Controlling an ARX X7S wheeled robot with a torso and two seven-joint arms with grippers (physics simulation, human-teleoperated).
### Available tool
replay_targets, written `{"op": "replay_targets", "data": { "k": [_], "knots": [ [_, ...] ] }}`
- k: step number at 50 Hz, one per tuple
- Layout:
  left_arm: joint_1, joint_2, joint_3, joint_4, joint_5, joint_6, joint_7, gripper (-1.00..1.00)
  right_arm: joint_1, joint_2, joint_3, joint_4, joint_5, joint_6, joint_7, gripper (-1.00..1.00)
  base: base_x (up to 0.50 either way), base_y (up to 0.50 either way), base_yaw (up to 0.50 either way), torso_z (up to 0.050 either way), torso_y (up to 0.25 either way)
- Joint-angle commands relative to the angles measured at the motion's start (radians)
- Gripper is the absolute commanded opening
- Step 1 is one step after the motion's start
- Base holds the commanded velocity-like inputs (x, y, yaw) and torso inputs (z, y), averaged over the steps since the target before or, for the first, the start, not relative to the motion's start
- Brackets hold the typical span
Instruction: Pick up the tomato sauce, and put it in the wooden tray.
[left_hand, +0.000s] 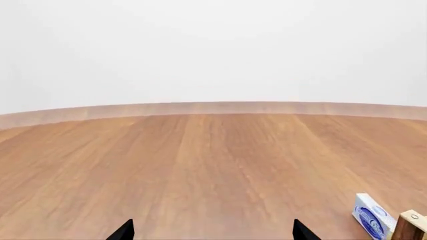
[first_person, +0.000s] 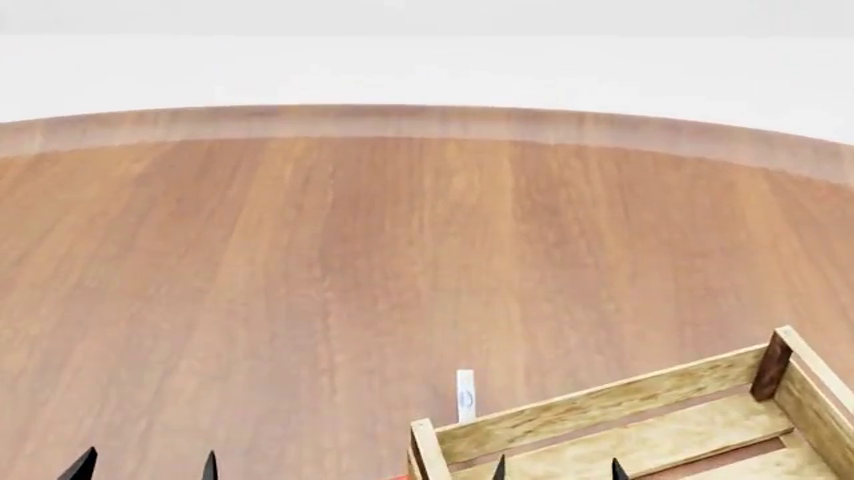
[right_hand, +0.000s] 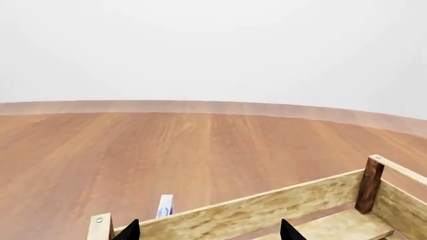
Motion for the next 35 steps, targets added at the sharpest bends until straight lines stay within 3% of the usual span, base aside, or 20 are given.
{"op": "replay_targets", "data": {
  "k": [1, 13, 35],
  "knots": [
    [0.000, -0.009, 0.010, -0.002, -0.009, 0.004, -0.009, 1.00, -0.001, 0.006, -0.011, 0.007, 0.000, -0.019, 0.015, 1.00, 0.00, 0.00, 0.00, 0.000, 0.000],
    [-0.009, -0.016, 0.019, -0.015, -0.015, 0.010, -0.016, 1.00, 0.001, 0.011, -0.018, -0.001, 0.005, -0.008, 0.034, 1.00, 0.00, 0.00, 0.00, 0.000, 0.000],
    [-0.007, -0.029, 0.033, 0.002, -0.026, -0.002, -0.036, 1.00, -0.155, 0.049, -0.088, -0.289, -0.099, -0.013, 0.104, 1.00, 0.00, 0.00, 0.00, 0.000, 0.000]
  ]
}}
